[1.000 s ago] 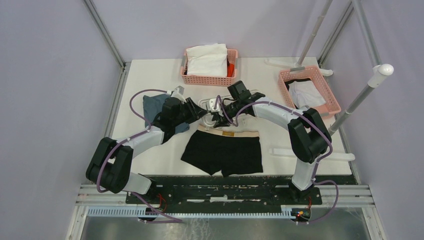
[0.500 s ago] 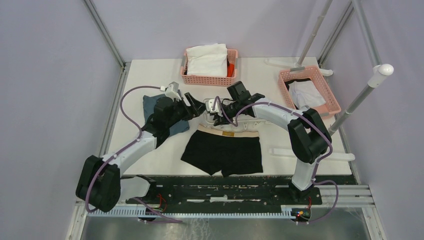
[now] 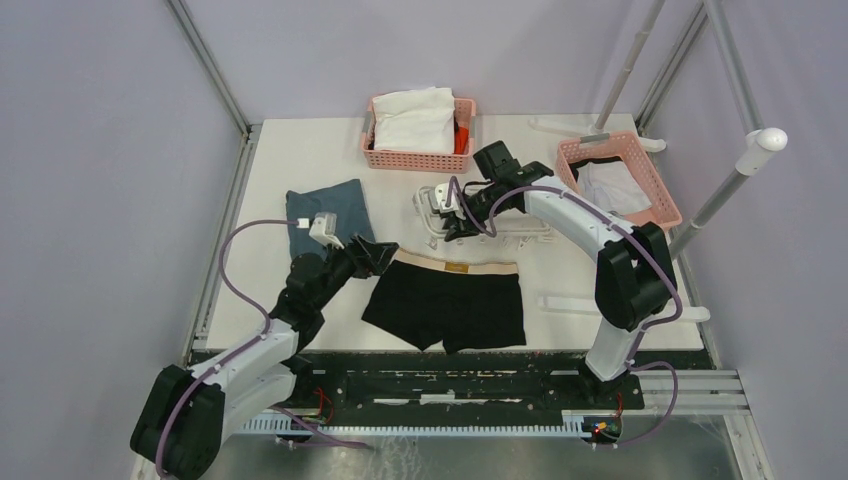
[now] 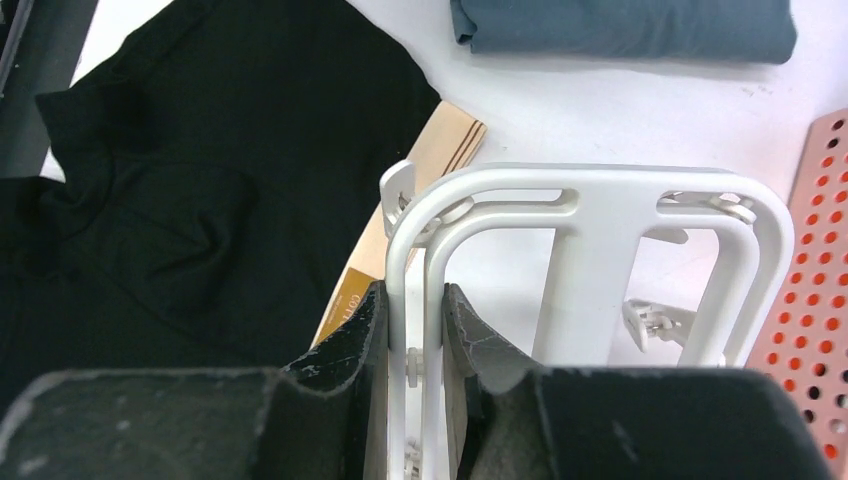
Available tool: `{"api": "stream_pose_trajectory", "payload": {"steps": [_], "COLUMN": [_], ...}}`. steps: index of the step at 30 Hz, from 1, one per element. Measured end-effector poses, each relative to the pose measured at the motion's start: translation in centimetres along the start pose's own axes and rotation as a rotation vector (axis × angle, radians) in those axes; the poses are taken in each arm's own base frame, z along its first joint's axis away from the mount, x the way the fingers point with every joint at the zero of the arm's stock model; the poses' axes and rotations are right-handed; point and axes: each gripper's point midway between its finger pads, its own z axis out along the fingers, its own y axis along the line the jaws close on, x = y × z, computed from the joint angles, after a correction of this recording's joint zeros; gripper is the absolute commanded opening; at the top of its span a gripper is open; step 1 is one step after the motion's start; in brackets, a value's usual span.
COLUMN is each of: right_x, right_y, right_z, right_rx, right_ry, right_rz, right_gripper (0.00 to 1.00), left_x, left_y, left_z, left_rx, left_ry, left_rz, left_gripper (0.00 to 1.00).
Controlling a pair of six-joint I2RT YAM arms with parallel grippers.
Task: Clip the underwear to the hanger
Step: Open the clamp at the hanger.
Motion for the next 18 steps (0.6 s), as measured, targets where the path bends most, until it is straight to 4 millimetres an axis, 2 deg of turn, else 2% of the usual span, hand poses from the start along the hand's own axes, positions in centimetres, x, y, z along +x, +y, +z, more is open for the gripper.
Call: {"api": "stream_pose_trajectory", "payload": {"steps": [5,7,10,13,18], "right_x": [-1.2,-1.4,-1.5,-1.8,-2.7], "right_y": [0.0,0.3,0.9,1.1,1.0], "right_z": [-1.3,-1.6,-2.0,-2.4,-3.1], "right_rx": [-0.023,-0.038,-0.064,-0.079,-0.092], "right_ry": [0.002,0.007,0.015,0.018,0.018], "right_rz": [-0.048,-0.062,-0.077,-0.099,-0.163], "right_gripper": [0.01,0.00,0.00,0.00,0.00], "left_x": [-0.9,-1.0,0.2,1.6,2.8], "left_y": [-0.7,-1.4,-2.0,-2.9,-4.5], "left_z": [-0.2,0.0,0.5,0.4,-0.3], "left_rx": [0.103,0.164,0.265,0.376,0.537], "left_ry": [-0.111,-0.141,-0.120,-0.089,-0.087], "left_rz": [0.125,0.206,0.381,0.532,0.739], "left_gripper": [0.83,0.79,0.74,0.73,0.73]}}
